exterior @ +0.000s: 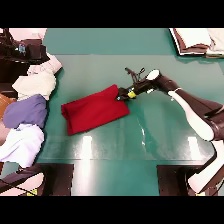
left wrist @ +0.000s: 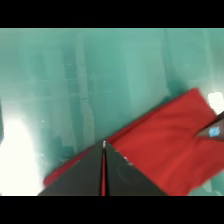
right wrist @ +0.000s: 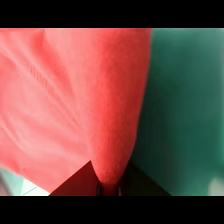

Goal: Fold the shirts.

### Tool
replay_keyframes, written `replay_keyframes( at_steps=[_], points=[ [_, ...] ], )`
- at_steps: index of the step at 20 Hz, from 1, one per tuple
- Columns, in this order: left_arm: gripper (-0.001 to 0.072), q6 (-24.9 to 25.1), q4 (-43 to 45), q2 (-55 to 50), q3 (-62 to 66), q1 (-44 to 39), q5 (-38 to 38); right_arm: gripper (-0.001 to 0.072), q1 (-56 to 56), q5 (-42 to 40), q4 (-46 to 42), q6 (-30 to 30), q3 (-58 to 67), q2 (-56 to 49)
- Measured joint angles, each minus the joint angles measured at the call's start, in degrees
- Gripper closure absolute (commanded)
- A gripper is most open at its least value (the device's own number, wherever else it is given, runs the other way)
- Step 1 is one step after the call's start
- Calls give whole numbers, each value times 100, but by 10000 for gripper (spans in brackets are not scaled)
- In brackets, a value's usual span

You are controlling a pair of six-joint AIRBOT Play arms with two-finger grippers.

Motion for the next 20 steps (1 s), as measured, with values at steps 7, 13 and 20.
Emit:
replay_keyframes(
  at_steps=[7,13,20],
  points=[
    [684,0,-81,2,0,-2,-70,696,-1880,17,-1408,531,-367,1497],
    [684,0,-101,2,0,-2,4,696,-4721,-378,-2072,1021,-1613,3049],
    [684,-48,-138,2,0,-2,249,696,-7357,-682,-2218,1351,-3023,4197]
  ],
)
